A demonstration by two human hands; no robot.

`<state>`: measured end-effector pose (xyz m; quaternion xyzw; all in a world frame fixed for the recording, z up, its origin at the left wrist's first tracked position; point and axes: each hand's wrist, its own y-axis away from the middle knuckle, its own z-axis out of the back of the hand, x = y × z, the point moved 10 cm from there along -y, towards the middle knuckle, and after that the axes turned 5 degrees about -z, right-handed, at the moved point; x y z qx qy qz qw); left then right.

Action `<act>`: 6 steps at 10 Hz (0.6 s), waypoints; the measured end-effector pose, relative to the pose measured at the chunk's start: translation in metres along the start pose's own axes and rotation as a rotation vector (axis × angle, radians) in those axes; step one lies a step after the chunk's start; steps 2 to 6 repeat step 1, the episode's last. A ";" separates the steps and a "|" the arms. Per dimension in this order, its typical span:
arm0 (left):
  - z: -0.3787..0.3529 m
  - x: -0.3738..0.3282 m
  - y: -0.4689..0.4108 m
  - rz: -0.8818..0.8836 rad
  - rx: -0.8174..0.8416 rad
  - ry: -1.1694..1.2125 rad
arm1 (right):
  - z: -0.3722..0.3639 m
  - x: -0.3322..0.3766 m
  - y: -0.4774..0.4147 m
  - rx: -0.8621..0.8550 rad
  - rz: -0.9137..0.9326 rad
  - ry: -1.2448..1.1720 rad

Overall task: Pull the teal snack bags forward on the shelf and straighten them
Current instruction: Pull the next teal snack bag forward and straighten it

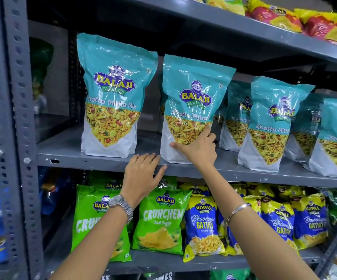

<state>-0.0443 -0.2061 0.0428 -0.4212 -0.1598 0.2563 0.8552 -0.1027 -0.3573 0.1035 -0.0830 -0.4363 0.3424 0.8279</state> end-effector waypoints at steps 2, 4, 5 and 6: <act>0.003 -0.001 0.000 0.016 -0.016 0.036 | 0.010 -0.002 0.008 -0.005 -0.010 -0.074; 0.003 -0.001 0.000 0.016 -0.016 0.036 | 0.010 -0.002 0.008 -0.005 -0.010 -0.074; 0.003 -0.001 0.000 0.016 -0.016 0.036 | 0.010 -0.002 0.008 -0.005 -0.010 -0.074; 0.003 -0.001 0.000 0.016 -0.016 0.036 | 0.010 -0.002 0.008 -0.005 -0.010 -0.074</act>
